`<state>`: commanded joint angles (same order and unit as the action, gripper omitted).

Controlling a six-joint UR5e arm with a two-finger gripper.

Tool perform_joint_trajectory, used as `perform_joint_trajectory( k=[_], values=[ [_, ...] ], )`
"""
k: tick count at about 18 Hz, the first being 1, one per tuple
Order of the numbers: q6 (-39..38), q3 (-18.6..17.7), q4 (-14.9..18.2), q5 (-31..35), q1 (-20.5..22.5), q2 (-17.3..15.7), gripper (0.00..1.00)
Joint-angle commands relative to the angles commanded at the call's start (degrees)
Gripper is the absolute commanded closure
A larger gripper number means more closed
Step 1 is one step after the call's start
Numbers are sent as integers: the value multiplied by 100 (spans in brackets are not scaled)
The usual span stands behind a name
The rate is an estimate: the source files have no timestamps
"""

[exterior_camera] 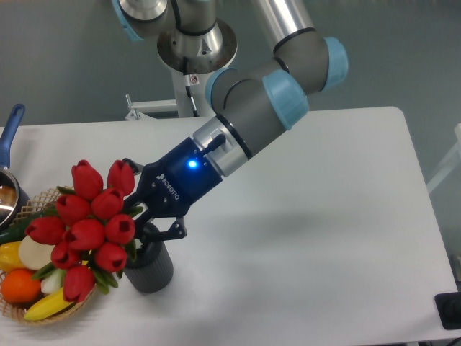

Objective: Insert the flowers into the vase
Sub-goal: 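Lower the tulip stems into the vase opening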

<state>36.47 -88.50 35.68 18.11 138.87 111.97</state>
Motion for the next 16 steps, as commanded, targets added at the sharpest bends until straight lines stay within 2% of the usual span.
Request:
perform_joint_trajectory(
  k=[6,9,13,16],
  values=[
    [141,-79,9,26,0,87,85],
    [464,-430,0,26,17,62,85],
    [1194,-1063,9,26,88,-52,78],
    [1406,-1292,9,35,158,-62,76]
  ],
)
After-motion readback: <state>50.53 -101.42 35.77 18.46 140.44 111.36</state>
